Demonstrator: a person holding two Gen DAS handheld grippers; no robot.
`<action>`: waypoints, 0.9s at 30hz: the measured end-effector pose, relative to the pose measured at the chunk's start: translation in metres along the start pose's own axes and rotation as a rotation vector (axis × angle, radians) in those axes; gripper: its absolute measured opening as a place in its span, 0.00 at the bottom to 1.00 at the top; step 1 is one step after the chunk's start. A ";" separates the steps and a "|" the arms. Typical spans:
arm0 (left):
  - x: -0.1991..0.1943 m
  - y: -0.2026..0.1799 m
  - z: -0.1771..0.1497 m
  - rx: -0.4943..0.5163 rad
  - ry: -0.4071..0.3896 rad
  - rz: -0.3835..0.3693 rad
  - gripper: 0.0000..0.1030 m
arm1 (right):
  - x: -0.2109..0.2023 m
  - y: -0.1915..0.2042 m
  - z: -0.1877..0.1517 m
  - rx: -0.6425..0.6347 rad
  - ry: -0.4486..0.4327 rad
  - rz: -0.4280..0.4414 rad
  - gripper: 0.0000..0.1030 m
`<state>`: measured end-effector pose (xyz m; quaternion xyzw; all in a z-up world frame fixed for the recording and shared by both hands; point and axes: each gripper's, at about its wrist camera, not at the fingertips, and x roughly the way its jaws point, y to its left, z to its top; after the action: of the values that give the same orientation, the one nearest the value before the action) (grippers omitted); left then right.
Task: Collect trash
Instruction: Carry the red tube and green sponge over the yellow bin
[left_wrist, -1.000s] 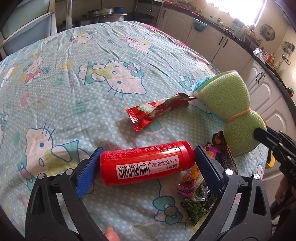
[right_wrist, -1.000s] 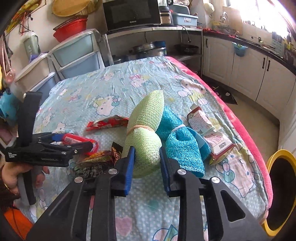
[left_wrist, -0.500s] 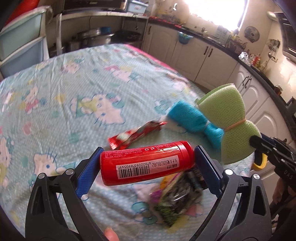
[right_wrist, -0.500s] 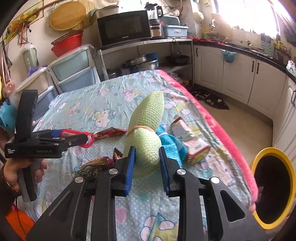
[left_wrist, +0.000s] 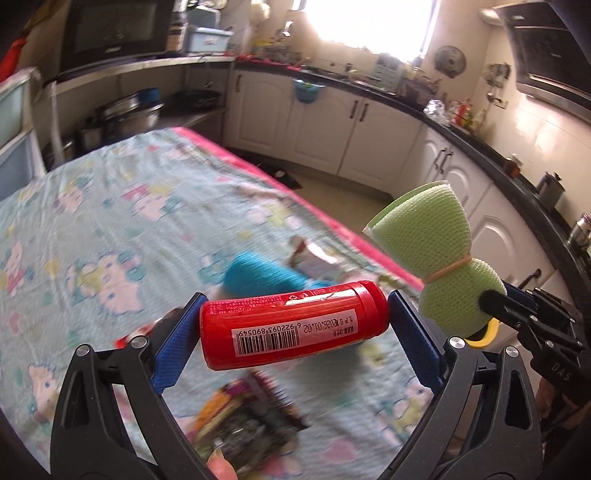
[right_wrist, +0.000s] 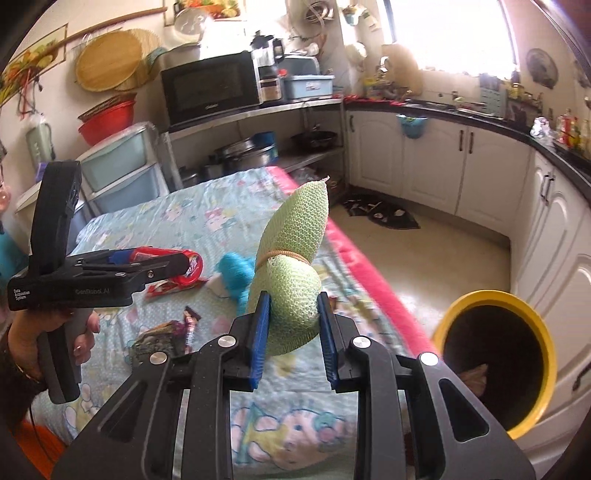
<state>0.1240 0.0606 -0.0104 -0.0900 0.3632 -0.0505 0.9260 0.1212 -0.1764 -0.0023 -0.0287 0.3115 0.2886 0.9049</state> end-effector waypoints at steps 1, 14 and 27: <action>0.002 -0.007 0.003 0.010 -0.004 -0.009 0.86 | -0.003 -0.004 0.000 0.005 -0.005 -0.011 0.24; 0.025 -0.089 0.028 0.127 -0.031 -0.112 0.86 | -0.047 -0.069 -0.006 0.098 -0.065 -0.180 0.24; 0.047 -0.166 0.033 0.213 -0.030 -0.198 0.86 | -0.083 -0.134 -0.033 0.218 -0.090 -0.334 0.24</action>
<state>0.1767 -0.1045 0.0160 -0.0275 0.3314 -0.1787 0.9260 0.1225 -0.3379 0.0024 0.0308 0.2909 0.1000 0.9510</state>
